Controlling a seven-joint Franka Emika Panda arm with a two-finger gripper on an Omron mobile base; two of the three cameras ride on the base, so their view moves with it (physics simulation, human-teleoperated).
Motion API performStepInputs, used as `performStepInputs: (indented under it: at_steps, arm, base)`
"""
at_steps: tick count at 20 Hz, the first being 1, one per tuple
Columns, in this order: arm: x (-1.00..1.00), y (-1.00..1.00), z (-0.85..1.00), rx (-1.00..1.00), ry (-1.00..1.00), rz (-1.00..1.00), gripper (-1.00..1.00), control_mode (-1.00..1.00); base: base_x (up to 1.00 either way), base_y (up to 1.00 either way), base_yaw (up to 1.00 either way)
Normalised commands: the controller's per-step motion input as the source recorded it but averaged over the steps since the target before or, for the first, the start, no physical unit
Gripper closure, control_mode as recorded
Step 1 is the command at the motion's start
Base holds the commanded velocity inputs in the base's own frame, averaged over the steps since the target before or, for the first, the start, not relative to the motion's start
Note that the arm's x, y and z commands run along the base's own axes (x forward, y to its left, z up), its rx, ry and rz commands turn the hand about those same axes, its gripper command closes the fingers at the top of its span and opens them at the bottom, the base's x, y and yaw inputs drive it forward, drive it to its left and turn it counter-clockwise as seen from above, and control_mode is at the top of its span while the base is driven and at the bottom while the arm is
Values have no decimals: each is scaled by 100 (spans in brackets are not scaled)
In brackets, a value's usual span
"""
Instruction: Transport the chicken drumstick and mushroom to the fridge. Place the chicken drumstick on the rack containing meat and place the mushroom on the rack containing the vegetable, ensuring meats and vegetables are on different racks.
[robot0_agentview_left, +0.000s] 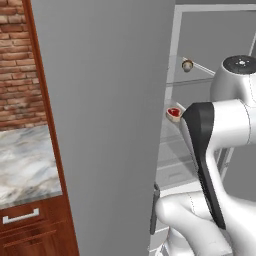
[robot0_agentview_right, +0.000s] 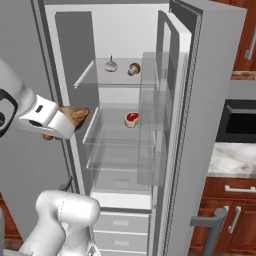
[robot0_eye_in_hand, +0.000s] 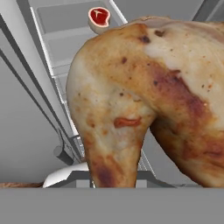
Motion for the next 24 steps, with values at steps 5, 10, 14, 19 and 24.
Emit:
performStepInputs:
  at_steps: [5,10,14,19,24]
  arm:
    - [0,0,0,0,0,0,100,100]
    - [59,4,-24,0,1,1,100,-100]
    - [53,-11,-28,1,0,6,100,-100]
    - [51,-34,-39,9,2,14,100,-100]
    - [66,-27,-50,16,7,23,100,-100]
  base:
    - [49,3,0]
    - [0,0,0]
    - [0,0,0]
    - [0,0,0]
    - [0,0,0]
